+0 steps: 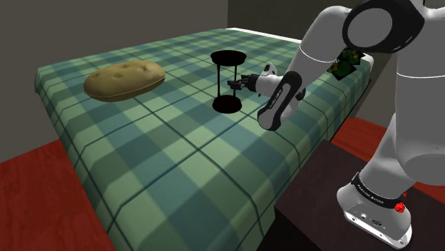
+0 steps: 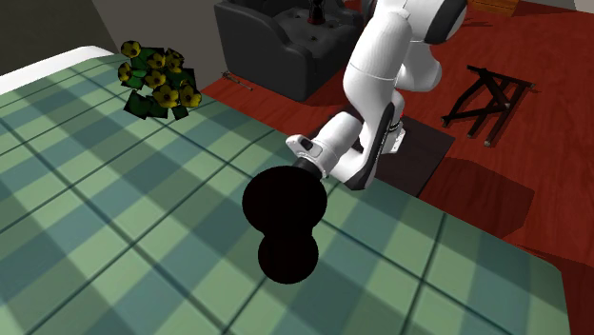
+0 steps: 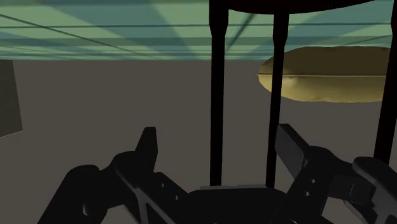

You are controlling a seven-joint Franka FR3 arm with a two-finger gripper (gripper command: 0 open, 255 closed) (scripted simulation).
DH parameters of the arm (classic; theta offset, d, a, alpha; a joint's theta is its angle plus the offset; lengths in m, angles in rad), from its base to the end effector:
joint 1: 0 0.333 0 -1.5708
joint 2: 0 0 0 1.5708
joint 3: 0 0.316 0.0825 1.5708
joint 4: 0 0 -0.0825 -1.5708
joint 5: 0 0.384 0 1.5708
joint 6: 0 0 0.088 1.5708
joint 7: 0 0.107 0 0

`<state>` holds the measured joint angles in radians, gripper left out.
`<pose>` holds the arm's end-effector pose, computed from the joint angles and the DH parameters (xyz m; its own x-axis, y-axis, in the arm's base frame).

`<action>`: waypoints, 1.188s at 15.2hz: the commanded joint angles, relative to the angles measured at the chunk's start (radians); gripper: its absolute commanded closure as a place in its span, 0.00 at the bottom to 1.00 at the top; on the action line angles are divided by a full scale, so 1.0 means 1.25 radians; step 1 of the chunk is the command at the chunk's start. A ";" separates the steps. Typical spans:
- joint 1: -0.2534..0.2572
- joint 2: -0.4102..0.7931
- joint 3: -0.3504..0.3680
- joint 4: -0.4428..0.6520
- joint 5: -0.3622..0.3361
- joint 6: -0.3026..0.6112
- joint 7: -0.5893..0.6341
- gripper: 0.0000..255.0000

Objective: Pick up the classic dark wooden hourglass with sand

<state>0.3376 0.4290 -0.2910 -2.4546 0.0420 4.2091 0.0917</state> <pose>0.5092 0.0273 0.3042 0.2213 0.0206 0.9750 0.0106 -0.9998 0.0188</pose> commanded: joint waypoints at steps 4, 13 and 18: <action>-0.005 0.036 0.004 0.011 0.001 0.025 0.009 1.00; -0.004 0.038 0.004 0.012 0.002 0.025 0.009 1.00; 0.003 -0.026 -0.003 -0.005 -0.001 -0.020 -0.006 1.00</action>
<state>0.3406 0.4139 -0.2924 -2.4544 0.0434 4.1941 0.0868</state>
